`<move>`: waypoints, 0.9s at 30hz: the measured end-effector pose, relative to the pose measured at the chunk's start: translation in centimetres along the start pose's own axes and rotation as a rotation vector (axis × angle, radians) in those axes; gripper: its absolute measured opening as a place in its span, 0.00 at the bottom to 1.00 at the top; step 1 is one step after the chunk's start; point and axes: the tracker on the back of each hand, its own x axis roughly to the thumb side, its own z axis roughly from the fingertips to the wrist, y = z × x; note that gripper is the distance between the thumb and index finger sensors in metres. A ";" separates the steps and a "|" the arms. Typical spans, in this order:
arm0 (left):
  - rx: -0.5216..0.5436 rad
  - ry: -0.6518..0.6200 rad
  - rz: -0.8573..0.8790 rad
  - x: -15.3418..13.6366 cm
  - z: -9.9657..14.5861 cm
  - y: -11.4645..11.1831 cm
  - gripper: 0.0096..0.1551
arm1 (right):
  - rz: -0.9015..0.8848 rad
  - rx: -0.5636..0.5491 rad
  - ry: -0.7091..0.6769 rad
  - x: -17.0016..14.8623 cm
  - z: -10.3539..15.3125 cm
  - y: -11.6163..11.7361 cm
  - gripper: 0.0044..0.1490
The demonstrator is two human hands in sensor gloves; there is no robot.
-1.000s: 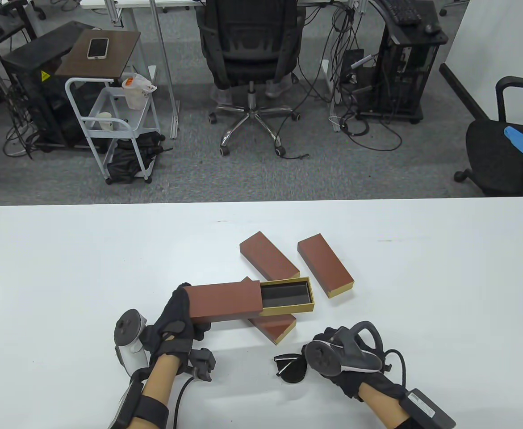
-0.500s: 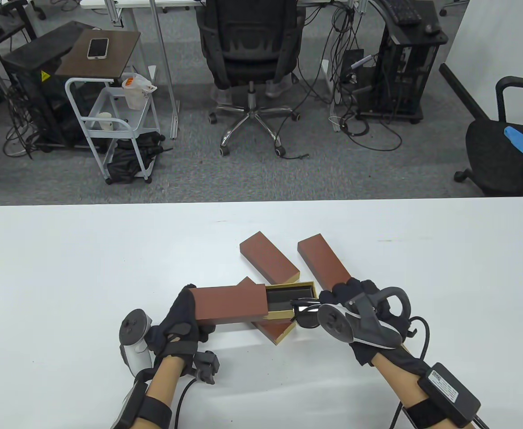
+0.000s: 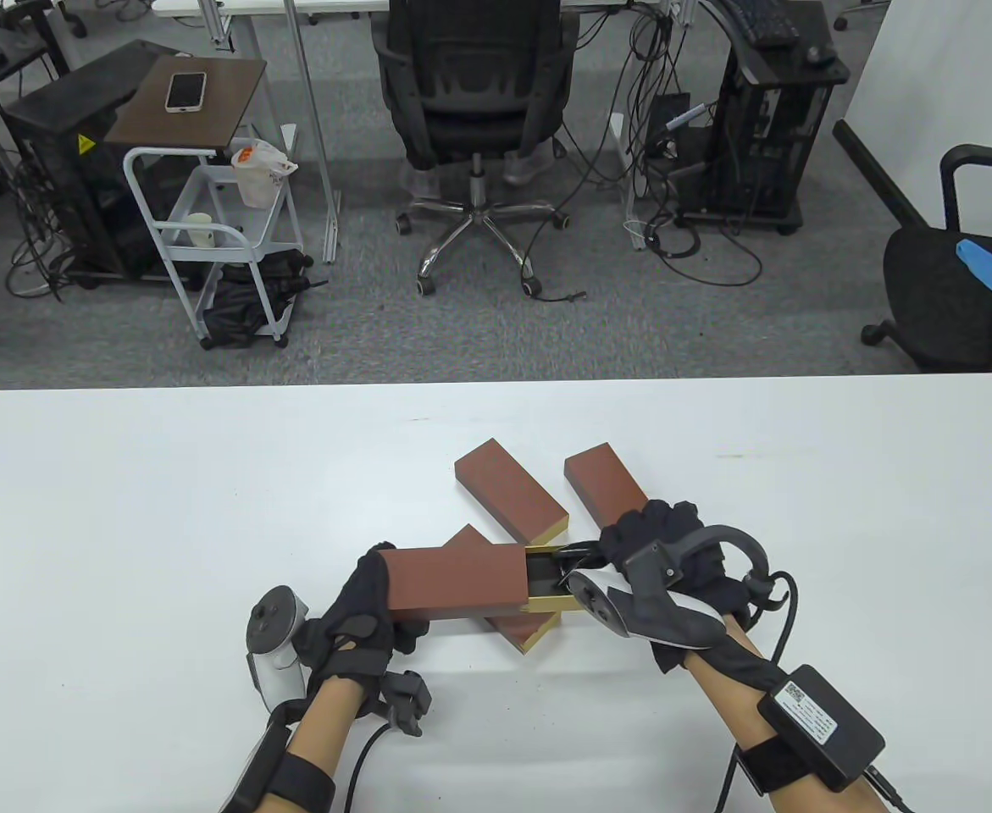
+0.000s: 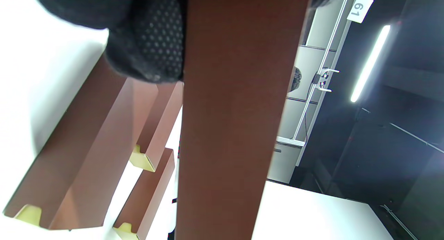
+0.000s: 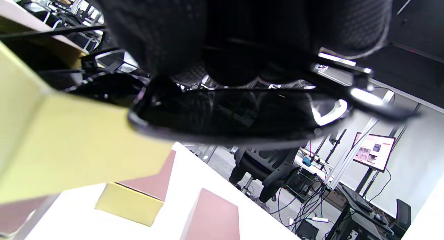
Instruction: Slide to open storage boxes and store sunglasses
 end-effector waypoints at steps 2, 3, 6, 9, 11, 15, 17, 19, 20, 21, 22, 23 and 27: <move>-0.010 -0.003 0.001 0.1 0.0 -0.3 0.46 | 0.014 0.010 -0.014 0.3 -0.1 -0.1 0.23; -0.015 -0.005 0.000 0.1 0.0 -0.4 0.46 | 0.015 0.007 -0.018 0.4 -0.1 -0.1 0.23; -0.019 -0.013 -0.026 0.2 0.1 -0.8 0.46 | 0.027 0.010 -0.035 1.0 -0.3 -0.3 0.23; -0.033 -0.017 -0.034 0.3 0.2 -1.1 0.46 | 0.019 0.027 -0.040 1.3 -0.6 -0.5 0.23; -0.038 -0.019 -0.041 0.3 0.2 -1.3 0.47 | 0.015 0.034 -0.042 1.5 -0.6 -0.5 0.23; -0.054 -0.023 -0.052 0.3 0.3 -1.8 0.46 | -0.003 0.039 -0.047 1.7 -0.8 -0.5 0.23; -0.060 -0.023 -0.065 0.3 0.3 -2.0 0.46 | -0.024 0.053 -0.042 1.8 -0.9 -0.5 0.23; -0.061 -0.023 -0.078 0.3 0.3 -2.2 0.46 | -0.037 0.062 -0.039 1.9 -1.0 -0.4 0.22; -0.061 -0.023 -0.076 0.3 0.3 -2.2 0.46 | -0.033 0.073 -0.036 2.0 -1.1 -0.4 0.22; -0.061 -0.022 -0.076 0.2 0.3 -2.2 0.46 | -0.041 0.080 -0.034 2.0 -1.1 -0.3 0.22; -0.062 -0.023 -0.079 0.2 0.3 -2.2 0.46 | -0.052 0.082 -0.032 2.0 -1.2 -0.3 0.22; -0.064 -0.027 -0.083 0.2 0.2 -2.2 0.46 | -0.057 0.086 -0.030 2.0 -1.2 -0.2 0.22; -0.076 -0.029 -0.085 0.2 0.2 -2.2 0.46 | -0.112 0.095 0.002 2.2 -1.3 -0.1 0.22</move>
